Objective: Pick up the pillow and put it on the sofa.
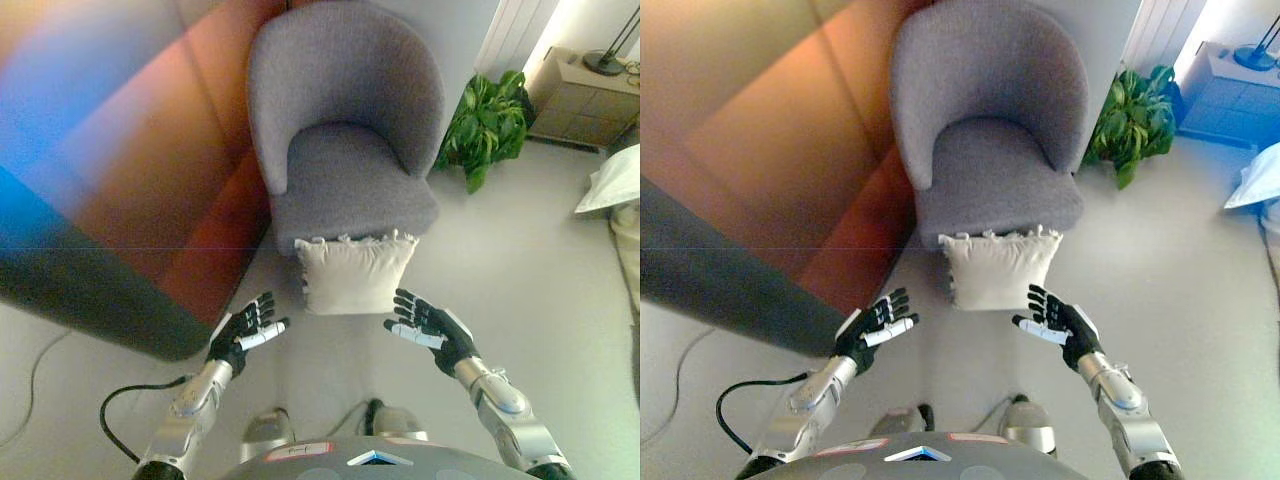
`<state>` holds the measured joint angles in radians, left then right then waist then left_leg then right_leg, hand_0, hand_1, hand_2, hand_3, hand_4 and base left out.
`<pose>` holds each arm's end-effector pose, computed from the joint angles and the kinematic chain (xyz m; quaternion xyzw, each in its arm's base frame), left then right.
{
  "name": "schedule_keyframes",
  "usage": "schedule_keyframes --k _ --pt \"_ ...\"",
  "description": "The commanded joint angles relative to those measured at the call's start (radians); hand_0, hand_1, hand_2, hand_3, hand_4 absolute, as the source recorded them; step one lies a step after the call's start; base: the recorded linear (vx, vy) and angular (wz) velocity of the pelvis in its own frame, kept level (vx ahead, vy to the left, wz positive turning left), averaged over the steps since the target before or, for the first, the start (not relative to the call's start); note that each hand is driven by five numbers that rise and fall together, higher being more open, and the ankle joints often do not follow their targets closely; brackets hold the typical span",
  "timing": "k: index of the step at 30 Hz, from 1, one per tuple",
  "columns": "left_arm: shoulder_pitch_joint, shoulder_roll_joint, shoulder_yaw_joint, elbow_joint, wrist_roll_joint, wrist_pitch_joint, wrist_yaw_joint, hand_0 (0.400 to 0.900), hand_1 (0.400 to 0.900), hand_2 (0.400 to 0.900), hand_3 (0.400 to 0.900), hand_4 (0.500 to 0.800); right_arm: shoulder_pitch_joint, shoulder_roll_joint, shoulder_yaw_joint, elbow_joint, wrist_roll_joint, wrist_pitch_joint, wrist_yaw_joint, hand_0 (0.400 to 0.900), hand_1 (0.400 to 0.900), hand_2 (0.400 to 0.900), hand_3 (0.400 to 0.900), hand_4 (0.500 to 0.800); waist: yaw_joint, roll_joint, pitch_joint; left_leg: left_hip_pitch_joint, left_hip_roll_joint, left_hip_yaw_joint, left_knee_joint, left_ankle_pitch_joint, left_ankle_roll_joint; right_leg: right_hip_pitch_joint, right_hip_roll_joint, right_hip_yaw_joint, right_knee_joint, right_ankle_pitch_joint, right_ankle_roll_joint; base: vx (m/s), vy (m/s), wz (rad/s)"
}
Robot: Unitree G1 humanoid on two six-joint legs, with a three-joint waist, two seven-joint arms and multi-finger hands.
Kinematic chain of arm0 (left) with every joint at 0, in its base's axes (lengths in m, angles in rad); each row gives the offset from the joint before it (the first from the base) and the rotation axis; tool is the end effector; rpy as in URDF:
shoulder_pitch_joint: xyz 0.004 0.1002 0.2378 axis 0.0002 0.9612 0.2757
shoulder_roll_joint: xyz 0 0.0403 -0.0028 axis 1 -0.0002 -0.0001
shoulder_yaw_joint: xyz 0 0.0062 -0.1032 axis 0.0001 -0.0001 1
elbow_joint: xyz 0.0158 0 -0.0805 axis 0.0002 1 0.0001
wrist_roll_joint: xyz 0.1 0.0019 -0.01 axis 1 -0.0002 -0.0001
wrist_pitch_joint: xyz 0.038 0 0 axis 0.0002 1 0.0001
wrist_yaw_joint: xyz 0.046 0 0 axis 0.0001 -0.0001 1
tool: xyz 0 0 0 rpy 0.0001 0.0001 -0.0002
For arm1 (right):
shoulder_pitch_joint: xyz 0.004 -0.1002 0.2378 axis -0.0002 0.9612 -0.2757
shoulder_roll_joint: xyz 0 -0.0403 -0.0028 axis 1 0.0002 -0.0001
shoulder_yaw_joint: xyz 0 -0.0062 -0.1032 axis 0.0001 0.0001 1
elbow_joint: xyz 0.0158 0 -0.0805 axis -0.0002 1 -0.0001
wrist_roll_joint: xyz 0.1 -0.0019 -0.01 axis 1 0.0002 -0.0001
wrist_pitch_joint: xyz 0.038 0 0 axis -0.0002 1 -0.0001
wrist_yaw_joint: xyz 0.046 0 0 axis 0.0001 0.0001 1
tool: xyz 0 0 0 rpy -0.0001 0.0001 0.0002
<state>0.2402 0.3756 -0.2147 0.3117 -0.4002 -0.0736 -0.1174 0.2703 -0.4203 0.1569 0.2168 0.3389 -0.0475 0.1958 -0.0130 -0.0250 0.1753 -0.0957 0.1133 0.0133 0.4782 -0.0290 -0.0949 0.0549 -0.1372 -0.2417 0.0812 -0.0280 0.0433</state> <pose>0.1214 0.2123 -0.0408 -0.0215 0.2587 -0.0639 0.9636 0.1233 -0.2268 -0.0253 -0.0162 0.2377 0.0976 0.9663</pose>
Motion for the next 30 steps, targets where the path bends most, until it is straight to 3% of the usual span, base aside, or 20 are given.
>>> schedule_keyframes --k 1,3,5,7,9,11,14,15,16,19,21,22,24,27,30 --pt "-0.059 0.004 0.008 -0.100 -0.035 -0.070 0.004 0.900 0.900 0.900 0.900 0.800 -0.093 -0.043 -0.022 -0.086 -0.002 -0.097 -0.041 0.900 0.900 0.900 0.900 0.800 0.001 -0.007 0.004 -0.182 -0.006 -0.013 0.108 0.052 0.008 0.102 0.044 -0.030 -0.033 -0.078 -0.017 0.17 0.032 -0.07" --pt "-0.064 0.005 0.004 -0.101 -0.042 -0.075 0.013 0.900 0.900 0.900 0.900 0.800 -0.108 -0.042 -0.018 -0.088 -0.001 -0.107 -0.053 0.900 0.900 0.900 0.900 0.800 0.019 0.001 0.000 -0.232 -0.003 0.012 -0.051 0.061 0.016 0.112 0.051 -0.024 -0.043 -0.086 -0.005 0.24 0.086 -0.20" --pt "-0.068 0.004 -0.008 -0.096 -0.031 -0.080 0.019 0.900 0.900 0.900 0.900 0.800 -0.118 -0.040 -0.008 -0.076 -0.014 -0.112 -0.062 0.900 0.900 0.900 0.900 0.800 0.043 0.022 0.004 -0.259 0.003 0.006 -0.249 0.174 -0.001 0.139 0.071 -0.013 -0.060 -0.096 0.008 0.29 0.134 -0.33" --pt "-0.082 0.001 -0.014 -0.081 -0.019 -0.085 0.037 0.900 0.900 0.900 0.900 0.800 -0.142 -0.042 0.009 -0.056 -0.032 -0.118 -0.079 0.900 0.900 0.900 0.900 0.800 0.058 0.033 0.006 -0.288 0.001 0.039 -0.397 0.234 -0.024 0.172 0.078 -0.003 -0.083 -0.109 0.022 0.29 0.124 -0.36" --pt "-0.089 -0.001 -0.008 -0.077 -0.018 -0.086 0.050 0.900 0.900 0.900 0.900 0.800 -0.163 -0.038 0.020 -0.043 -0.041 -0.117 -0.091 0.900 0.900 0.900 0.900 0.800 0.072 0.034 -0.005 -0.294 0.011 0.077 -0.425 0.278 -0.035 0.204 0.073 0.012 -0.096 -0.128 0.033 0.31 0.159 -0.50" --pt "-0.090 -0.001 0.001 -0.077 -0.029 -0.087 0.058 0.900 0.900 0.900 0.900 0.800 -0.178 -0.020 0.025 -0.044 -0.040 -0.109 -0.089 0.900 0.900 0.900 0.900 0.800 0.087 0.024 -0.037 -0.282 0.016 0.100 -0.380 0.275 -0.009 0.244 0.045 0.020 -0.093 -0.154 0.051 0.38 0.212 -0.31" --pt "-0.117 0.017 0.000 -0.066 -0.030 -0.092 0.069 0.900 0.900 0.900 0.900 0.800 -0.174 0.015 0.022 -0.027 -0.036 -0.104 -0.098 0.900 0.900 0.900 0.900 0.800 0.088 -0.034 -0.081 -0.308 -0.018 0.150 -0.265 0.198 0.039 0.260 -0.047 -0.002 -0.017 -0.173 0.072 0.44 0.224 0.06" --pt "-0.117 0.018 0.000 -0.066 -0.030 -0.092 0.069 0.900 0.900 0.900 0.900 0.800 -0.174 0.016 0.022 -0.027 -0.036 -0.104 -0.098 0.900 0.900 0.900 0.900 0.800 0.089 -0.033 -0.084 -0.311 -0.017 0.151 -0.267 0.200 0.040 0.256 -0.047 0.000 -0.017 -0.170 0.073 0.49 0.278 0.12" --pt "-0.132 0.037 -0.001 -0.070 -0.026 -0.093 0.075 0.900 0.900 0.900 0.900 0.800 -0.175 0.036 0.030 -0.015 -0.027 -0.101 -0.100 0.900 0.900 0.900 0.900 0.800 0.088 -0.059 -0.096 -0.276 -0.049 0.153 -0.275 0.163 0.073 0.206 -0.090 0.008 0.119 -0.097 0.078 0.39 0.303 0.33" --pt "-0.146 0.066 0.014 -0.073 -0.011 -0.089 0.081 0.900 0.900 0.900 0.900 0.800 -0.183 0.051 0.037 -0.011 -0.024 -0.101 -0.096 0.900 0.900 0.900 0.900 0.800 0.065 -0.071 -0.092 -0.188 -0.117 0.148 -0.349 0.118 0.140 0.050 -0.142 0.037 0.470 0.153 0.100 0.37 0.406 0.45" --pt "-0.161 0.082 0.020 -0.079 -0.012 -0.089 0.092 0.900 0.900 0.900 0.900 0.800 -0.201 0.064 0.051 0.001 -0.038 -0.100 -0.109 0.900 0.900 0.900 0.900 0.800 0.049 -0.061 -0.063 -0.103 -0.137 0.152 -0.395 0.082 0.169 -0.035 -0.173 -0.005 0.627 0.180 0.111 0.33 0.333 0.27" --pt "-0.169 0.088 0.025 -0.079 -0.011 -0.089 0.105 0.900 0.900 0.900 0.900 0.800 -0.219 0.068 0.057 0.005 -0.053 -0.099 -0.125 0.900 0.900 0.900 0.900 0.800 0.038 -0.053 -0.042 -0.067 -0.135 0.138 -0.416 0.072 0.176 -0.098 -0.164 -0.009 0.666 0.158 0.105 0.32 0.195 0.26" --pt "-0.179 0.093 0.034 -0.095 -0.021 -0.090 0.121 0.900 0.900 0.900 0.900 0.800 -0.236 0.064 0.054 -0.008 -0.068 -0.101 -0.140 0.900 0.900 0.900 0.900 0.800 0.029 -0.048 -0.011 -0.019 -0.128 0.123 -0.438 0.065 0.177 -0.171 -0.155 -0.040 0.675 0.108 0.093 0.29 0.077 0.16" --pt "-0.194 0.093 0.031 -0.086 -0.031 -0.096 0.131 0.900 0.900 0.900 0.900 0.800 -0.271 0.051 0.036 -0.021 -0.137 -0.105 -0.186 0.900 0.900 0.900 0.900 0.800 0.029 -0.053 0.033 0.019 -0.117 0.100 -0.435 0.032 0.154 -0.197 -0.213 -0.130 0.473 0.085 0.094 0.25 -0.095 0.14" --pt "-0.219 0.090 0.015 -0.085 -0.030 -0.111 0.158 0.900 0.900 0.900 0.900 0.800 -0.349 0.014 0.022 0.011 -0.266 -0.099 -0.277 0.900 0.900 0.900 0.900 0.800 0.035 -0.062 0.078 0.011 -0.097 0.064 -0.379 -0.024 0.114 -0.236 -0.259 -0.098 0.199 0.149 0.127 0.21 -0.283 0.25"
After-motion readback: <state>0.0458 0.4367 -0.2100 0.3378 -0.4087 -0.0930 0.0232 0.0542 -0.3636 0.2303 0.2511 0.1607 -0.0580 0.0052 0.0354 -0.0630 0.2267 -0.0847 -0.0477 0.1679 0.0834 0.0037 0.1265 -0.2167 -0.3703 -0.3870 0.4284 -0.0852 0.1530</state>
